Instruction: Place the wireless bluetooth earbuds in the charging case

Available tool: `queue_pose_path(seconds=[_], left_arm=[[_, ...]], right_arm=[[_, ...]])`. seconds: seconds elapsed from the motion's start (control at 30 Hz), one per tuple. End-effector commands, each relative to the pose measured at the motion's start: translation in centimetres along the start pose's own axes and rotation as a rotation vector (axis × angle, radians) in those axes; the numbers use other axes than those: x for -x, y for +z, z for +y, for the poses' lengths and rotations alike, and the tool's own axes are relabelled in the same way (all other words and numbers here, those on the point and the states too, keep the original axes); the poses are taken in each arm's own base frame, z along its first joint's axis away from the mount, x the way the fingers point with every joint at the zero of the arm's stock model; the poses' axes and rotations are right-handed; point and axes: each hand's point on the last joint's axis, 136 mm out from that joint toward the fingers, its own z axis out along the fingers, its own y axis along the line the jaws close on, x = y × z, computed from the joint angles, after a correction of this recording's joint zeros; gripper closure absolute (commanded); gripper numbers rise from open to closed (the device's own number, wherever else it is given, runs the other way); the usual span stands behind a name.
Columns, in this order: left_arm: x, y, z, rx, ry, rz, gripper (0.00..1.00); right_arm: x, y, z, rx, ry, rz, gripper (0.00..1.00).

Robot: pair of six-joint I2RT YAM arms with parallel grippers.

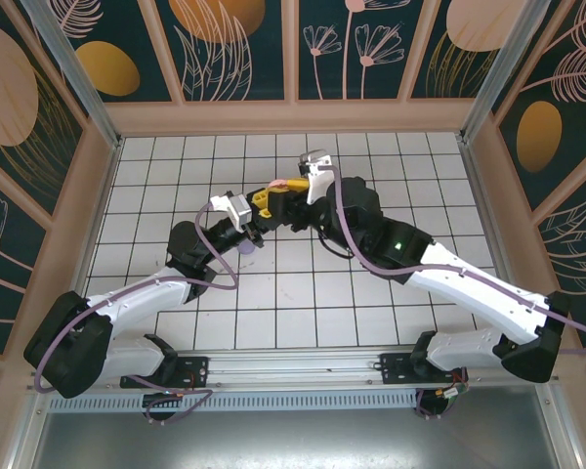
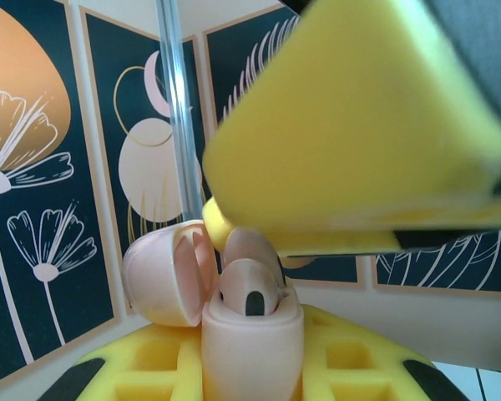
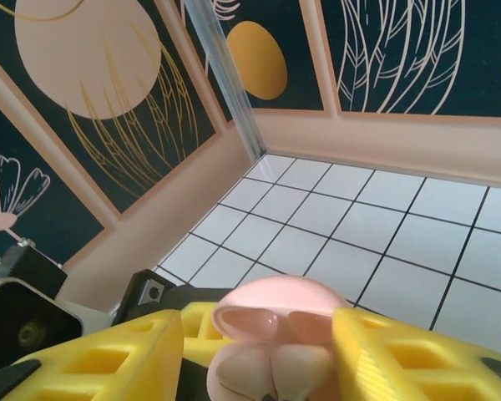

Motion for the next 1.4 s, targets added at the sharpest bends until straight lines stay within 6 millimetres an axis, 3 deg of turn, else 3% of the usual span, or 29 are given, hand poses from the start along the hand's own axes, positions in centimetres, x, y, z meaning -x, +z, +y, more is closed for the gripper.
queue_pose_path(seconds=[0.0,0.2,0.37,0.57,0.73,0.87,0.93,1.17,1.37], left_arm=[[2.6,0.4,-0.8,-0.038,0.024,-0.084,1.0],[2.6,0.4,-0.9,-0.04,0.02,-0.084,1.0],[2.3,0.4,-0.9,-0.041,0.018,-0.077,1.0],[0.6,0.4,-1.2,-0.061,0.002,-0.028,1.0],[-1.5,0.5,-1.6,-0.092,-0.016,0.046,1.0],[-2.4,0.6,-2.0,-0.121,-0.032,0.076,1.0],[-2.7,0.7,-2.1,-0.13,-0.039,0.087,1.0],[-2.8,0.9,-2.3,-0.141,-0.042,0.09,1.0],[-2.8,1.2,-2.3,-0.141,-0.041,0.089,1.0]], right_arm=[[3.5,-1.0,0.2,-0.02,0.03,-0.078,0.44],[5.4,-1.8,-0.2,-0.032,0.056,-0.113,0.37],[6.1,-2.3,-1.9,-0.056,0.098,-0.115,0.36],[4.3,-1.2,-6.2,-0.116,0.151,0.027,0.39],[2.5,0.2,-7.9,-0.152,0.123,0.178,0.56],[0.7,1.9,-7.5,-0.127,0.094,0.296,0.74],[0.0,2.6,-7.6,-0.123,0.089,0.335,0.78],[-2.0,4.6,-7.9,-0.121,0.072,0.413,0.81],[-3.4,4.6,-7.9,-0.103,0.07,0.463,0.82]])
